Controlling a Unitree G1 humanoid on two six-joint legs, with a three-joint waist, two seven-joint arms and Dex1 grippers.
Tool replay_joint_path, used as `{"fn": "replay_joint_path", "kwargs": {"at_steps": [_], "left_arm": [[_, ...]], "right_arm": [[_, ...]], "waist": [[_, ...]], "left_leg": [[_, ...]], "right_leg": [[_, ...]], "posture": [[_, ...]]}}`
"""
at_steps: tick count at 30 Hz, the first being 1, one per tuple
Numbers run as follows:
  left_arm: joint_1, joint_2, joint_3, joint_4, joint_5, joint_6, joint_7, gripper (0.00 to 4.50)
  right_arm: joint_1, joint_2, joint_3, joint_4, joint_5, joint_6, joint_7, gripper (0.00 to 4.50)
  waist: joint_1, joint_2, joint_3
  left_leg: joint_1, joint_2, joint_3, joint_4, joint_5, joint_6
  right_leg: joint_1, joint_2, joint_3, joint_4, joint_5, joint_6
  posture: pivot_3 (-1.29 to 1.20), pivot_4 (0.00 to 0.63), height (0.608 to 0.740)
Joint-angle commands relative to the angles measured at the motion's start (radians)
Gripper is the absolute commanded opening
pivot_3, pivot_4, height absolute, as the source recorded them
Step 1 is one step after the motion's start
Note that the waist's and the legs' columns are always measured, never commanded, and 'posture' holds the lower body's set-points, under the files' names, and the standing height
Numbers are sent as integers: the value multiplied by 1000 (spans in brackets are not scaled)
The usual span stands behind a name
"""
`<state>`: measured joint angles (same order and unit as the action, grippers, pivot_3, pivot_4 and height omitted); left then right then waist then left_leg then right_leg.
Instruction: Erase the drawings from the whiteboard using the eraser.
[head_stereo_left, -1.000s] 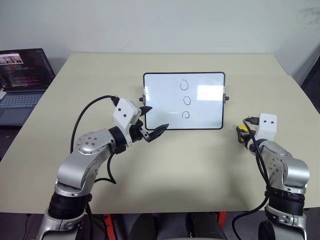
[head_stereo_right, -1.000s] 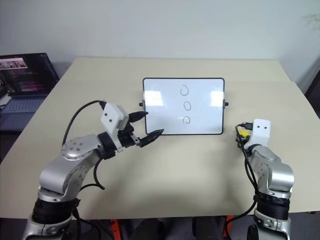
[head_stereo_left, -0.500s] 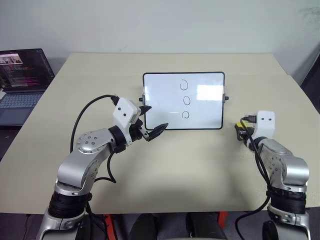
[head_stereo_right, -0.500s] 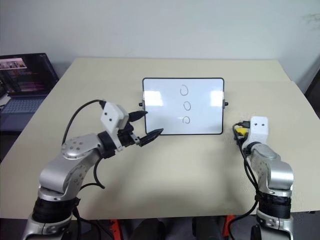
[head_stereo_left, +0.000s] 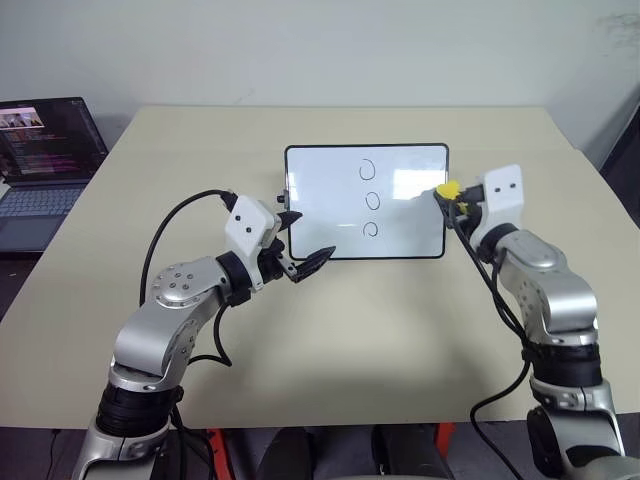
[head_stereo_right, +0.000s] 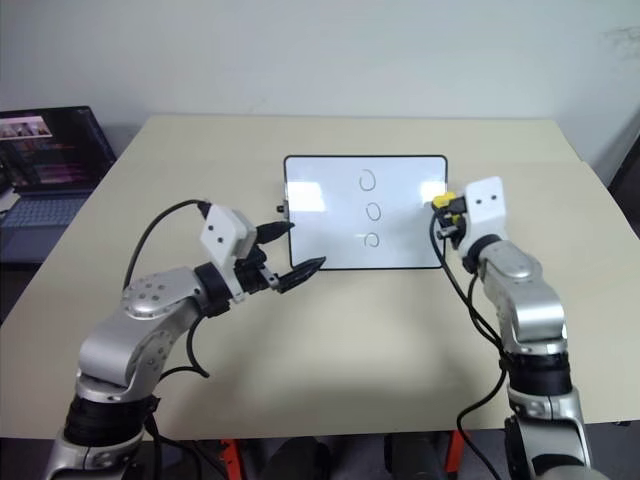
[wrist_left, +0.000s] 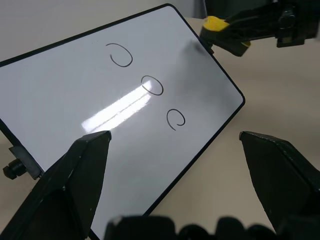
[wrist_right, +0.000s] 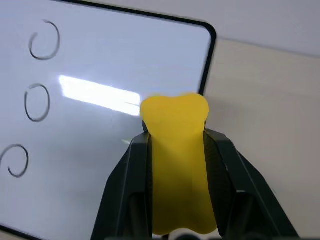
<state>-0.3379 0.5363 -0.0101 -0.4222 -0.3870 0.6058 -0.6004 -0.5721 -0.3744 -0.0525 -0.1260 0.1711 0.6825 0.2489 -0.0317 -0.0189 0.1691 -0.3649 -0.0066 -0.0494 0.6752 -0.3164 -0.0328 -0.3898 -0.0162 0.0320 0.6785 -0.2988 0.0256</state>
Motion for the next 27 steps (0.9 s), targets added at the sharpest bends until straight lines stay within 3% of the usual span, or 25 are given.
{"fn": "replay_joint_path", "kwargs": {"at_steps": [1, 14, 27], "left_arm": [[-2, 9, 19, -23, 5, -24, 0, 4500], [4, 4, 21, -27, 15, -29, 6, 4500], [2, 2, 25, -32, 16, -25, 17, 4500]], "right_arm": [[-79, 0, 19, 76, -23, -104, 32, 1102], [-336, 87, 78, 465, -82, -374, 92, 1102], [-425, 156, 90, 622, -108, -481, 112, 1102]], "waist": [[0, 0, 0], [0, 1, 0], [-1, 1, 1]], "left_leg": [[0, 0, 0, 0, 0, 0], [-1, 0, 0, 0, 0, 0], [-1, 0, 0, 0, 0, 0]], "right_leg": [[0, 0, 0, 0, 0, 0], [-1, -1, 0, 0, 0, 0], [-2, -1, 0, 0, 0, 0]], "posture": [[0, 150, 740], [0, 150, 740], [0, 150, 740]]}}
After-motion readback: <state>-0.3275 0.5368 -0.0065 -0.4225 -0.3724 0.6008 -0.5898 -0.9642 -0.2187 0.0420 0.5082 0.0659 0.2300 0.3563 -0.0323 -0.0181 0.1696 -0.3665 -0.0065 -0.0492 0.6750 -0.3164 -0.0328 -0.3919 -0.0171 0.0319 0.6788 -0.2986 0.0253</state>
